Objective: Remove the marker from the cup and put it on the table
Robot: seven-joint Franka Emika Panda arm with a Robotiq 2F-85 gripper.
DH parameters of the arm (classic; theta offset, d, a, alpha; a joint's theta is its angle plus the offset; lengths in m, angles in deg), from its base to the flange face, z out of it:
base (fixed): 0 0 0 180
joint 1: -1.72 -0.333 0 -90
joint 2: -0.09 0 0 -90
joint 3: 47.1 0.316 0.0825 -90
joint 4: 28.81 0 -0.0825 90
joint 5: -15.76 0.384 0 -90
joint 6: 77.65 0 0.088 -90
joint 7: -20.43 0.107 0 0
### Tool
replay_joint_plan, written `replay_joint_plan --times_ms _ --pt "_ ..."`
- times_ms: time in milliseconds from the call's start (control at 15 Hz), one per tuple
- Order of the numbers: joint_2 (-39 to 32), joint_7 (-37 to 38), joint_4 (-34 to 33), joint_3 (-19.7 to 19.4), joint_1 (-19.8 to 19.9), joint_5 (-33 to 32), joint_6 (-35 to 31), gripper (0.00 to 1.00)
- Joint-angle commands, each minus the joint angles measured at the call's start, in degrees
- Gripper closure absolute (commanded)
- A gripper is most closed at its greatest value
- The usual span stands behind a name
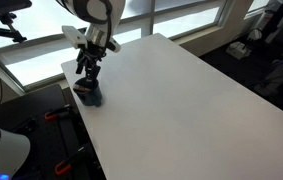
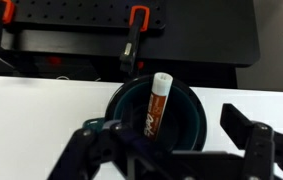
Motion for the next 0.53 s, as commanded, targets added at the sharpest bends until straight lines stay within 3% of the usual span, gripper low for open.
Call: replay_joint_plan --times_ms 0,467 --pt "-2.83 -1.49 -3.37 -1.08 -0.29 1.37 4.12 0.21" --pt "-9.77 -0.63 -8.57 -1.78 -0.63 0.95 10.06 0.27"
